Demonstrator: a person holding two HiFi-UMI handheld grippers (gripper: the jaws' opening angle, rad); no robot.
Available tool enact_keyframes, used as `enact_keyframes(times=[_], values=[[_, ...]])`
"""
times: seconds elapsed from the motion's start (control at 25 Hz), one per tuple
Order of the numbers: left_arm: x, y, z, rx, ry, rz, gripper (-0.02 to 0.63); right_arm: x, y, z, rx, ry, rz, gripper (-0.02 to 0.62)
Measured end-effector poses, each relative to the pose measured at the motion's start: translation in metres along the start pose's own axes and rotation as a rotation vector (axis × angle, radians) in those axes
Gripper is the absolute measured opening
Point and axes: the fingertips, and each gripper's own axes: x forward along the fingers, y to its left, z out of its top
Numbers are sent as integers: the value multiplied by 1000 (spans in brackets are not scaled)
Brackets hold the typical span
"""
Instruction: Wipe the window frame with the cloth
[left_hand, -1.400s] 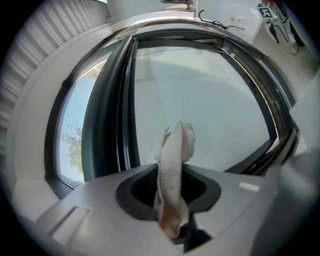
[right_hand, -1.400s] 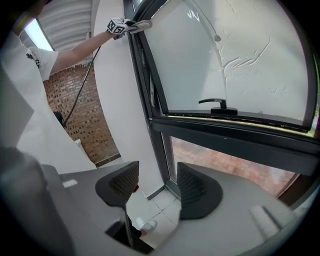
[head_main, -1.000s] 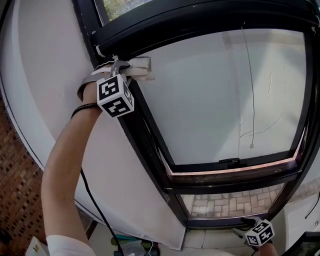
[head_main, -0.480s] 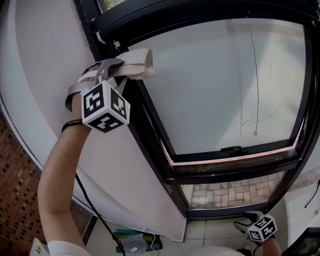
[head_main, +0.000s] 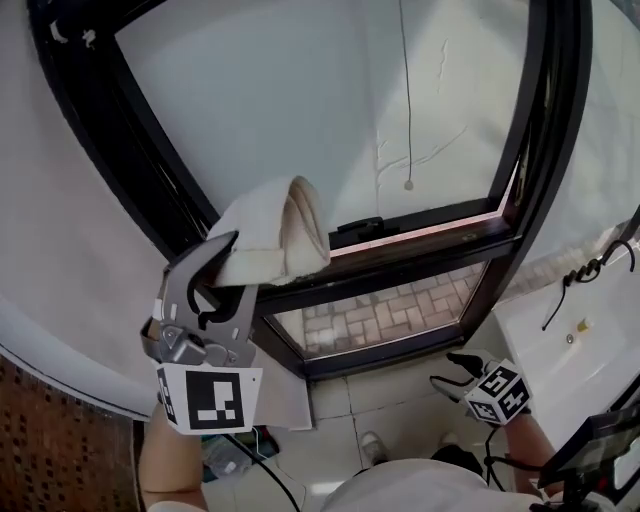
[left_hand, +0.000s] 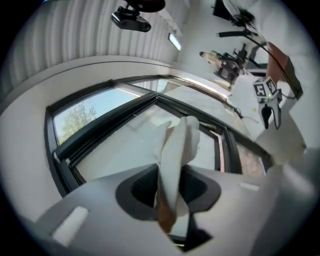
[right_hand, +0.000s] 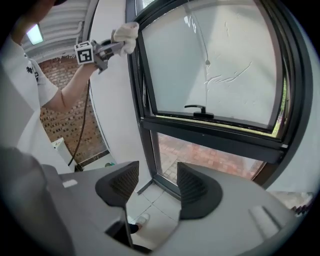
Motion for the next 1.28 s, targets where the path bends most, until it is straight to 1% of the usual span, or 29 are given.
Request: enact_keyframes(times=[0.16,0.2,0.24,0.28,0.32,0.36,0.44,0.52,0.64,0.72,0.88,1.04,1.12,1.28], values=[[-18,-87,13,-271,-51,-15,117,-44,-14,-8,-25,-25,-39,242],[-25,-108,17,-372,-55,-4,117,-55,-17,-12,-36,-35,-40,242],[-33,-127,20,-488,-48,17,117,-65,-20,-13,-52,-47,-38,242],[-41,-146,25,-583,-32,39,117,-75,-24,-14,-72,-58,-33,242],[-49,-164,31,-639,-12,55,117,-86,-27,-16,-92,-67,-26,242],[-58,-185,39,-662,11,62,117,-98,-28,-20,-106,-70,-16,242],[-81,-228,59,-650,63,61,117,-126,-23,-42,-123,-68,7,242],[-98,-263,81,-630,95,51,117,-153,-20,-68,-133,-62,19,241],[-119,-305,108,-653,154,4,117,-189,-7,-96,-118,-62,48,242],[-129,-325,124,-666,178,-29,117,-205,2,-103,-121,-74,74,242],[-130,-340,148,-689,179,-78,117,-226,6,-100,-130,-115,89,242],[-139,-349,188,-646,148,-97,117,-259,17,-115,-125,-160,98,242],[-137,-348,194,-638,131,-95,117,-261,19,-115,-129,-173,97,242],[-138,-357,198,-663,127,-106,118,-266,22,-110,-134,-205,103,242]])
